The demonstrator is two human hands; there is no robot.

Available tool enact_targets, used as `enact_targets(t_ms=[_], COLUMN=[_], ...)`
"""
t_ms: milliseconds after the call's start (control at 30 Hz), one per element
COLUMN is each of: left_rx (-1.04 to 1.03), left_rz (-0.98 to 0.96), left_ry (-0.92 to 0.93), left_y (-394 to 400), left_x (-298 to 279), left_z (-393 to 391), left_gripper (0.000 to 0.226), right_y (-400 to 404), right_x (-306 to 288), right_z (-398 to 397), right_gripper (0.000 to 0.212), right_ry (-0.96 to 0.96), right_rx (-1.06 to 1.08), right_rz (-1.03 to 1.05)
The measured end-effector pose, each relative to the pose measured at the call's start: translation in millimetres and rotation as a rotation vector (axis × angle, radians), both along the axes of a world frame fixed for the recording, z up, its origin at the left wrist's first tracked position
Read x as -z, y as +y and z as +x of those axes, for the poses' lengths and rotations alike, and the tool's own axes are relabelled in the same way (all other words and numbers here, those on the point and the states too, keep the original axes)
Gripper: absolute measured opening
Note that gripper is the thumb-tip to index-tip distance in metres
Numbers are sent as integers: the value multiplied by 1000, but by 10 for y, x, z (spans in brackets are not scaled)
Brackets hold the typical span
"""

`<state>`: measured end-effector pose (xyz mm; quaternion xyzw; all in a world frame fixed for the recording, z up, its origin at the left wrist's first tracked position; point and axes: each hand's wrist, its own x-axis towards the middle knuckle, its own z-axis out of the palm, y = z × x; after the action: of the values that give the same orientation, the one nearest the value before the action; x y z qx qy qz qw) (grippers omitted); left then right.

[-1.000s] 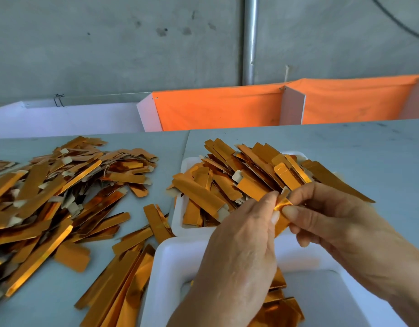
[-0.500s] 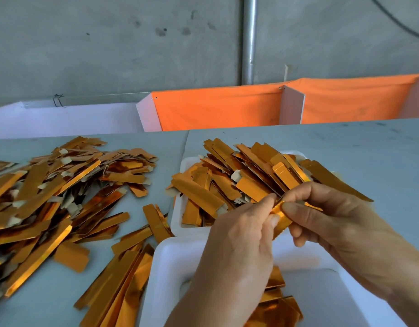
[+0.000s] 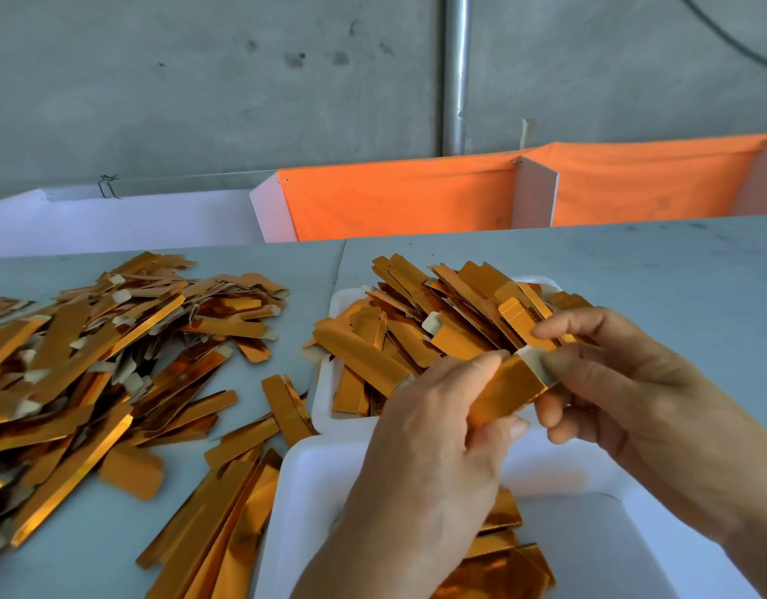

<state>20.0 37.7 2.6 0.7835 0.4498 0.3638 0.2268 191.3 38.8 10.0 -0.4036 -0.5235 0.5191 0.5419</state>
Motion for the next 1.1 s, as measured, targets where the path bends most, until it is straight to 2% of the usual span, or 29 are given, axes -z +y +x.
enact_targets(t_ms=[200, 333, 467, 567, 667, 800, 967, 1100], left_rx=[98, 167, 184, 170, 151, 163, 139, 121], left_rz=[-169, -231, -253, -220, -182, -157, -99, -109], left_ry=[-126, -198, -219, -183, -139, -84, -2, -6], left_y=[-10, -3, 24, 38, 47, 58, 50, 40], left_x=[-60, -73, -45, -21, -7, -12, -6, -19], left_z=[-51, -82, -116, -135, -134, -137, -130, -143], left_gripper=[22, 25, 28, 41, 45, 48, 48, 48], right_y=[12, 14, 8, -8, -37, -62, -53, -54], right_x=[-10, -20, -41, -59, -69, -83, -36, -34], right_z=[87, 137, 158, 152, 126, 67, 14, 43], right_gripper=[15, 50, 54, 56, 50, 13, 15, 19], right_ry=[154, 89, 13, -46, -133, -164, -253, -110], right_rx=[-109, -187, -239, -245, -207, -160, -92, -168], right_rz=[-125, -67, -29, -1, 42, 63, 85, 32])
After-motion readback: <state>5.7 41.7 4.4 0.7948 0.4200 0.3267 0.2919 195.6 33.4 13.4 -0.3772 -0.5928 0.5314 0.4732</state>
